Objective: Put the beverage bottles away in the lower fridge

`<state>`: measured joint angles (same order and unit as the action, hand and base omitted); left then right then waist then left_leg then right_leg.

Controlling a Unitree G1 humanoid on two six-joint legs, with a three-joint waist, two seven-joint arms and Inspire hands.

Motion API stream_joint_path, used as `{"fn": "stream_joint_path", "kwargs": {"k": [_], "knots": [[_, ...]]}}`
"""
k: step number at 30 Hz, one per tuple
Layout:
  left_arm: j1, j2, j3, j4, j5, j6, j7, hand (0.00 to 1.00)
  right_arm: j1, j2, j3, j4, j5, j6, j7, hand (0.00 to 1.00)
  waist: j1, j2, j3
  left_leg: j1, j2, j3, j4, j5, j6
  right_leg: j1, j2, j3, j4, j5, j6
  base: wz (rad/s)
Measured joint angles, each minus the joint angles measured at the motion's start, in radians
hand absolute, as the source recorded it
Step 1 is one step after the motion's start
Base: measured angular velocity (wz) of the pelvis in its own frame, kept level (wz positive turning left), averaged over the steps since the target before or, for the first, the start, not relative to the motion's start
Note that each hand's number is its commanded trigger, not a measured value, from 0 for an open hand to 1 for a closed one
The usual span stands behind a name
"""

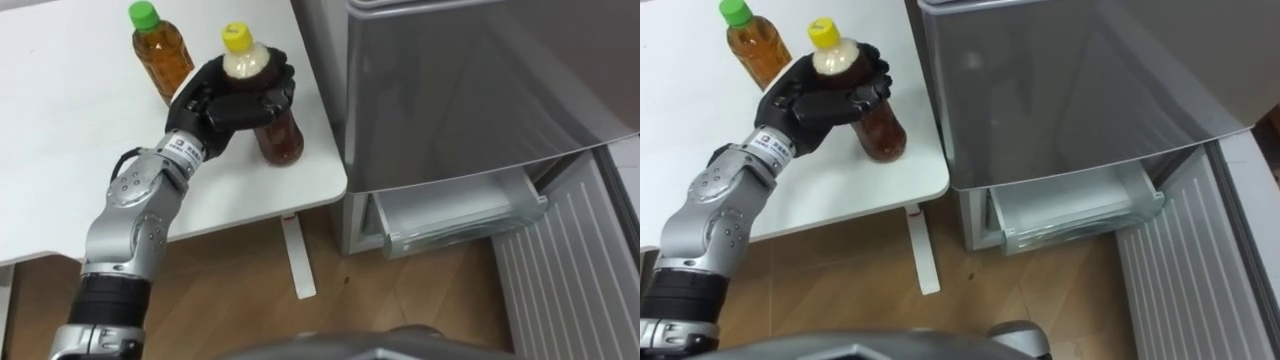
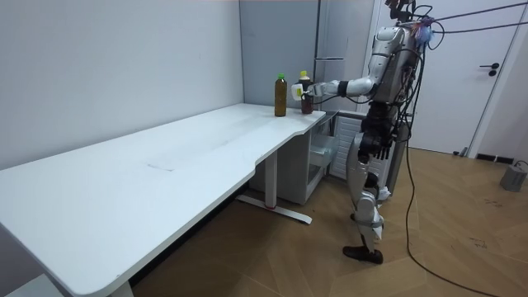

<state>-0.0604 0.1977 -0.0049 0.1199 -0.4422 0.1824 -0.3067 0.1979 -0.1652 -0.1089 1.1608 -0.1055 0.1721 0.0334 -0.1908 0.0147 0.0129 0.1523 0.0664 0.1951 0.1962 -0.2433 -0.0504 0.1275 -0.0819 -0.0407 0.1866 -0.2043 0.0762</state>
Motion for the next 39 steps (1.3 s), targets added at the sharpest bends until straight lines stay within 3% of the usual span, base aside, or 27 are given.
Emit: {"fn": "stream_joint_path", "kwargs": {"k": [15,16,21,27,35,39], "knots": [[-0.002,-0.004,-0.001,0.011,0.0,0.0,0.02,1.0,-0.026,0.0,0.001,0.002,0.016,-0.01,0.003,0.0,0.006,-0.001,-0.0018,-0.002,0.002,0.009,0.003,0.0,0.0,-0.008,0.0,-0.001,0.002,0.001,-0.001,0.0],[-0.002,-0.005,-0.001,0.009,0.001,0.0,0.021,1.0,-0.029,0.0,0.001,0.002,0.016,-0.011,0.003,0.0,0.006,0.003,-0.0046,-0.003,0.002,0.009,0.004,0.0,0.0,-0.008,0.0,-0.002,0.002,0.001,-0.001,0.0],[-0.001,-0.008,-0.001,-0.056,0.039,0.0,0.037,1.0,-0.044,0.001,0.001,0.004,0.013,-0.02,0.002,0.0,0.011,0.0,-0.0054,-0.021,0.003,0.007,0.007,0.0,0.0,-0.018,0.0,-0.005,0.004,0.002,-0.002,0.01],[-0.001,-0.008,-0.003,-0.183,0.043,-0.001,0.039,1.0,-0.049,0.002,0.004,-0.012,0.02,-0.029,0.003,0.0,0.046,-0.009,-0.0076,-0.026,0.008,0.001,0.004,0.0,0.0,-0.023,0.003,-0.018,0.002,0.004,-0.006,0.0],[0.003,-0.021,-0.009,-0.203,0.045,-0.001,0.019,1.0,-0.07,-0.004,0.029,-0.042,0.027,-0.05,0.013,0.0,0.097,-0.009,-0.0078,-0.023,0.008,-0.021,0.006,0.0,0.0,-0.008,0.003,-0.046,-0.001,0.005,-0.006,0.07],[0.048,-0.029,-0.01,-0.249,0.041,-0.001,0.018,1.0,-0.086,-0.007,0.056,-0.043,0.031,-0.053,0.012,0.0,0.116,-0.008,-0.0088,-0.036,0.009,-0.026,0.011,0.001,-0.001,-0.011,0.002,-0.064,-0.001,0.005,-0.007,0.09]]}}
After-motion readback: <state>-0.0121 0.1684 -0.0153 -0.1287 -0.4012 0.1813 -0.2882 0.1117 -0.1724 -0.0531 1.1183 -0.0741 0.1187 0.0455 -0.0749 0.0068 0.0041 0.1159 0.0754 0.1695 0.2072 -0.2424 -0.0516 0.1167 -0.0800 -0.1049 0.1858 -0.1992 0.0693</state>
